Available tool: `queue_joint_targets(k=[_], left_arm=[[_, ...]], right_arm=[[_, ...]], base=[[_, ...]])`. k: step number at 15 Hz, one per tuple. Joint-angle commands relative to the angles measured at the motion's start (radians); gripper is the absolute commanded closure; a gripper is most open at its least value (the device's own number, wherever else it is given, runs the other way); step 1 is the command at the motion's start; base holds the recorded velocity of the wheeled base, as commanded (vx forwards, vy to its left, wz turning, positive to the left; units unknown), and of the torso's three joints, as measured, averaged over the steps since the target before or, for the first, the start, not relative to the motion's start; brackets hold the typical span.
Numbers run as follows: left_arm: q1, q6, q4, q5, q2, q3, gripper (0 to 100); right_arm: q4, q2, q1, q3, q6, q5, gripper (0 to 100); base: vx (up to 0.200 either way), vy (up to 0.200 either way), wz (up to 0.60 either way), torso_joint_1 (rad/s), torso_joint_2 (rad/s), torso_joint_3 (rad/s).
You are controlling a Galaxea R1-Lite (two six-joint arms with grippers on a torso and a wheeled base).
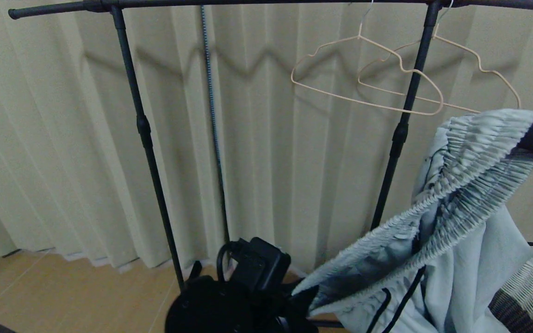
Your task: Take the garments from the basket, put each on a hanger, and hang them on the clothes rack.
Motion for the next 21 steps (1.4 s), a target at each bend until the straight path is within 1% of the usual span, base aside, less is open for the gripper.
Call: queue_joint_targets(k=[1, 2, 3, 4, 6, 7, 8, 9, 10, 11, 12, 15, 18, 19, 21], left_arm=[[0.128, 0.075, -0.004, -0.006, -0.178, 0.042, 100], [0.18, 0.104, 0.056, -0.006, -0.252, 0.029, 100], [0.234, 0.134, 0.146, -0.008, -0.334, -0.012, 100], [0.275, 0.144, 0.26, -0.009, -0.403, -0.08, 100], [0.343, 0.189, 0.551, -0.012, -0.515, -0.265, 100], [0.357, 0.206, 0.642, -0.012, -0.535, -0.333, 100], [0.381, 0.235, 0.798, -0.017, -0.552, -0.471, 100], [0.384, 0.249, 0.892, -0.017, -0.546, -0.56, 100], [0.395, 0.264, 0.962, -0.015, -0.543, -0.624, 100], [0.406, 0.281, 1.007, -0.017, -0.528, -0.653, 100], [0.414, 0.295, 1.01, -0.017, -0.509, -0.656, 100], [0.406, 0.292, 0.997, -0.015, -0.451, -0.656, 100], [0.369, 0.298, 0.991, -0.006, -0.426, -0.659, 100], [0.369, 0.298, 0.991, -0.006, -0.426, -0.659, 100], [0.351, 0.289, 0.993, -0.006, -0.417, -0.65, 100]], right_arm=[[-0.001, 0.049, -0.047, -0.009, -0.008, -0.001, 100], [-0.021, 0.071, -0.061, -0.012, -0.009, -0.001, 100], [-0.067, 0.101, -0.073, -0.012, -0.009, -0.001, 100], [-0.114, 0.129, -0.079, -0.012, -0.009, -0.001, 100], [-0.171, 0.178, -0.088, -0.031, -0.009, -0.004, 100], [-0.175, 0.192, -0.105, -0.043, -0.009, -0.009, 100], [-0.179, 0.213, -0.142, -0.062, -0.009, -0.014, 100], [-0.179, 0.224, -0.169, -0.071, -0.011, -0.014, 100], [-0.18, 0.235, -0.199, -0.078, -0.012, -0.014, 100], [-0.18, 0.246, -0.231, -0.083, -0.019, -0.014, 100], [-0.18, 0.261, -0.257, -0.081, -0.031, -0.014, 100], [-0.179, 0.284, -0.324, -0.069, -0.038, -0.017, 100], [-0.18, 0.282, -0.343, -0.048, -0.037, -0.027, 100], [-0.18, 0.282, -0.343, -0.048, -0.037, -0.027, 100], [-0.18, 0.281, -0.344, -0.042, -0.038, -0.035, 100]], base=[[0.0, 0.0, 0.0, 0.0, 0.0, 0.0], [0.0, 0.0, 0.0, 0.0, 0.0, 0.0], [0.0, 0.0, 0.0, 0.0, 0.0, 0.0], [0.0, 0.0, 0.0, 0.0, 0.0, 0.0], [0.0, 0.0, 0.0, 0.0, 0.0, 0.0], [0.0, 0.0, 0.0, 0.0, 0.0, 0.0], [0.0, 0.0, 0.0, 0.0, 0.0, 0.0], [0.0, 0.0, 0.0, 0.0, 0.0, 0.0], [0.0, 0.0, 0.0, 0.0, 0.0, 0.0], [0.0, 0.0, 0.0, 0.0, 0.0, 0.0], [0.0, 0.0, 0.0, 0.0, 0.0, 0.0], [0.0, 0.0, 0.0, 0.0, 0.0, 0.0], [0.0, 0.0, 0.0, 0.0, 0.0, 0.0], [0.0, 0.0, 0.0, 0.0, 0.0, 0.0], [0.0, 0.0, 0.0, 0.0, 0.0, 0.0]])
